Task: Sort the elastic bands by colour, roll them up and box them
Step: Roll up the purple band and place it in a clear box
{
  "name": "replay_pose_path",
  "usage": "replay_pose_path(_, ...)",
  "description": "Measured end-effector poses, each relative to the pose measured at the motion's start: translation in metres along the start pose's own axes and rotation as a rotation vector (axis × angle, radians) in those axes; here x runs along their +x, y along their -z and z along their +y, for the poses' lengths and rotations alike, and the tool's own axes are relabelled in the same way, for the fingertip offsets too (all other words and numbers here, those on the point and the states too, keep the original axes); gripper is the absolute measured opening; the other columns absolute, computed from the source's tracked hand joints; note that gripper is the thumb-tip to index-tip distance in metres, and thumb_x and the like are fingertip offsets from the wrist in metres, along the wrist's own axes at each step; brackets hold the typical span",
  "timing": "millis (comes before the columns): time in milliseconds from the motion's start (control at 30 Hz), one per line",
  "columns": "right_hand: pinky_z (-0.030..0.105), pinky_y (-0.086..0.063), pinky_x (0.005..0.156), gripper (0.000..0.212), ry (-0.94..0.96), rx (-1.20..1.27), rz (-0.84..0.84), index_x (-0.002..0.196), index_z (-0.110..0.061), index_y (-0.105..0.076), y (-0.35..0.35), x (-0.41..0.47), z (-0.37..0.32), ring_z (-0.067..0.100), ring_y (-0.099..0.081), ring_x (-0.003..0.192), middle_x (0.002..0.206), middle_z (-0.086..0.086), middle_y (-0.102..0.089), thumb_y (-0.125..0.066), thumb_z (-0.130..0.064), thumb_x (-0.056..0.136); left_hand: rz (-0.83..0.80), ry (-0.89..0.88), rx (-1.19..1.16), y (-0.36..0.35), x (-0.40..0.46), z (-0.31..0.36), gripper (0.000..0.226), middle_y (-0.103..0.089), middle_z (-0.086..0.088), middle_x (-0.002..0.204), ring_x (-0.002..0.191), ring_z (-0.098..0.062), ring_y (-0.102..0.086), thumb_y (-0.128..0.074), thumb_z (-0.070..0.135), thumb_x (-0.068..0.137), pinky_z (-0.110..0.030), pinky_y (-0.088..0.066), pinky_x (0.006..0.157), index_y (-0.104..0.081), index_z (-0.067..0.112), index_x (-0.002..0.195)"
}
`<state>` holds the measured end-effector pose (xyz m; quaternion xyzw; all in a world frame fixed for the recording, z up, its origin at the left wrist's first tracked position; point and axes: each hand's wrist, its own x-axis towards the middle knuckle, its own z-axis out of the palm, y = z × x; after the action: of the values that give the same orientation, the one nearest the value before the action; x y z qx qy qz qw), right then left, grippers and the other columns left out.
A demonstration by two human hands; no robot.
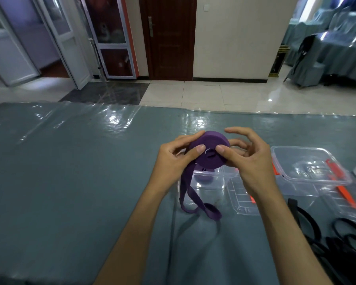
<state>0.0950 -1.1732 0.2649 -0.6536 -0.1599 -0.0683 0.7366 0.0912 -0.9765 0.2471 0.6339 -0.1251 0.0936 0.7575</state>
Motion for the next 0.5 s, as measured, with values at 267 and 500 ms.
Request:
replay_pose_path(267,0.031,-0.065,0.067,0.049,-0.069,-0.127,0.004,0.093,-0.02,-0.064,0.001,0.003,0.0,0.027,-0.081,0.082,0.096,0.007,-0.081,-0.097,-0.045,0.066,0.104,0.007,0.007,0.0,0.006,0.004,0.036,-0.082,-0.004,0.103,0.097,-0.022,-0.079,-0.097,0.022,0.07,-0.023,-0.062,0.08,-0.079,0.029,0.101)
replay_pose_path(500,0.029,-0.064,0.069,0.036,-0.01,-0.039,0.012,0.113,-0.025,-0.073,0.0,0.004,0.002,0.025,-0.081,0.085,0.097,0.008,-0.081,-0.09,-0.026,0.082,-0.03,0.015,-0.002,0.01,0.005,0.0,0.034,-0.078,-0.003,0.12,0.115,-0.018,-0.074,-0.083,0.013,0.089,-0.022,-0.057,0.094,-0.078,0.017,0.123)
